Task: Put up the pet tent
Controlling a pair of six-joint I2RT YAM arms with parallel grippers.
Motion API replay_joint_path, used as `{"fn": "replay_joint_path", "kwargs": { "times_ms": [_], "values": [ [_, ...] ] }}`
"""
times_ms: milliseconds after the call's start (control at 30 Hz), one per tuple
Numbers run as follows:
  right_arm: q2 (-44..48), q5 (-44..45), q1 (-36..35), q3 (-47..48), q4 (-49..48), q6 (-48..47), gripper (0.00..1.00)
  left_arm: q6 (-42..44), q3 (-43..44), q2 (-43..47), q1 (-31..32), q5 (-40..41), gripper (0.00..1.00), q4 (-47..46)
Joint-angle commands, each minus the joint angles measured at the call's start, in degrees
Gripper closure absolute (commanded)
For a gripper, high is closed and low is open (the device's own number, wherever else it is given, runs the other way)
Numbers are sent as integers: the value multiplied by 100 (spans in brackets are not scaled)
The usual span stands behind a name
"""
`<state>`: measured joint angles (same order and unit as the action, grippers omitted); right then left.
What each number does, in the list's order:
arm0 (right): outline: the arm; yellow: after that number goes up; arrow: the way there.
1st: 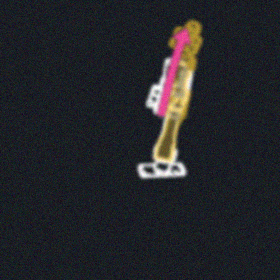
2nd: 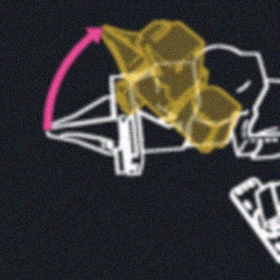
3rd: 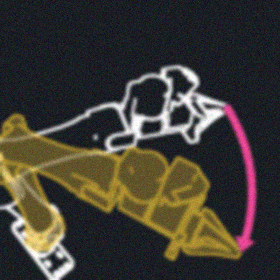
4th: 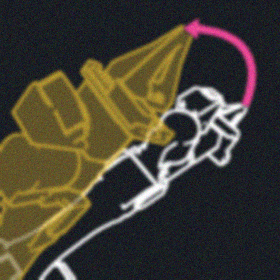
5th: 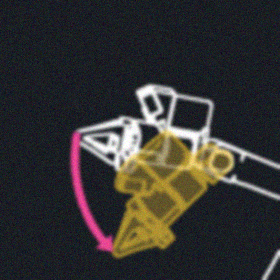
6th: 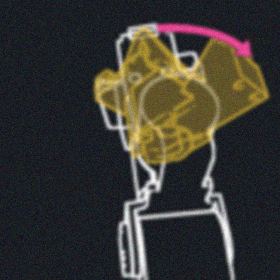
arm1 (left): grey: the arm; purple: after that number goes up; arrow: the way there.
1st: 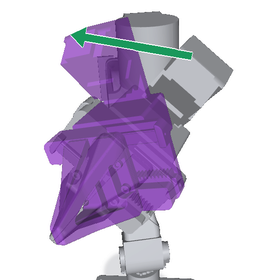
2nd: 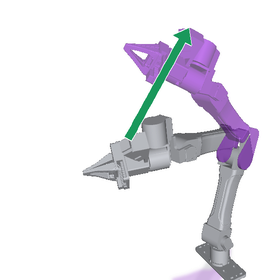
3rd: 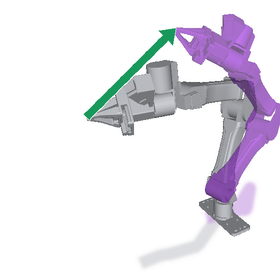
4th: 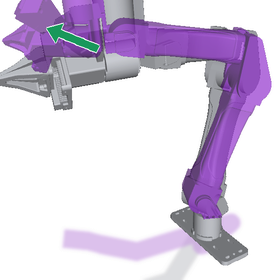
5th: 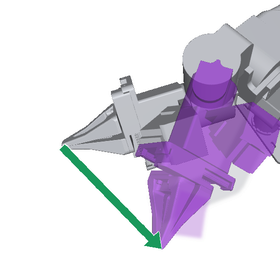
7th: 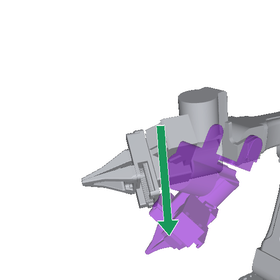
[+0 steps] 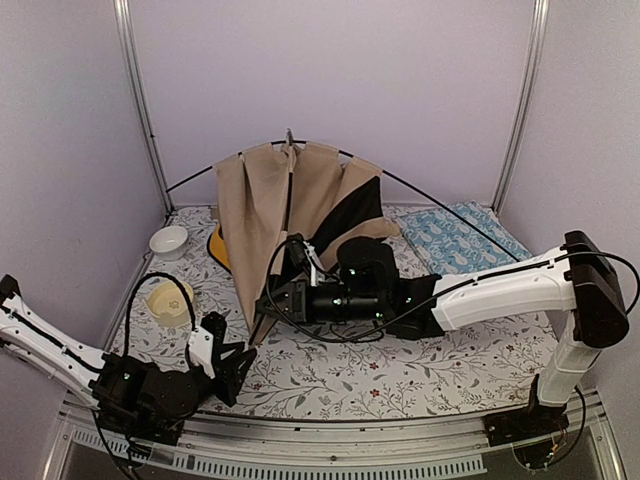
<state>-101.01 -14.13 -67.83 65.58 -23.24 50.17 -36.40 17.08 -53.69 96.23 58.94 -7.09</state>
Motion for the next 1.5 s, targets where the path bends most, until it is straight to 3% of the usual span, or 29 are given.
{"fn": "replay_joint_path", "kwargs": {
  "times_ms": [0, 600, 1200, 1467],
  "values": [
    [10, -204, 15, 270, -18, 62, 100, 257, -130, 163, -28, 168, 73, -198],
    [-14, -204, 16, 332, 74, 58, 100, 1027, -385, 59, -165, -141, 76, -1161],
    [12, -186, 16, 328, 68, 36, 100, 1080, -430, -218, -286, -320, 78, -1455],
    [-3, -161, 14, 332, 74, 45, 100, 1210, -469, -199, -346, -340, 97, -1620]
  ]
}}
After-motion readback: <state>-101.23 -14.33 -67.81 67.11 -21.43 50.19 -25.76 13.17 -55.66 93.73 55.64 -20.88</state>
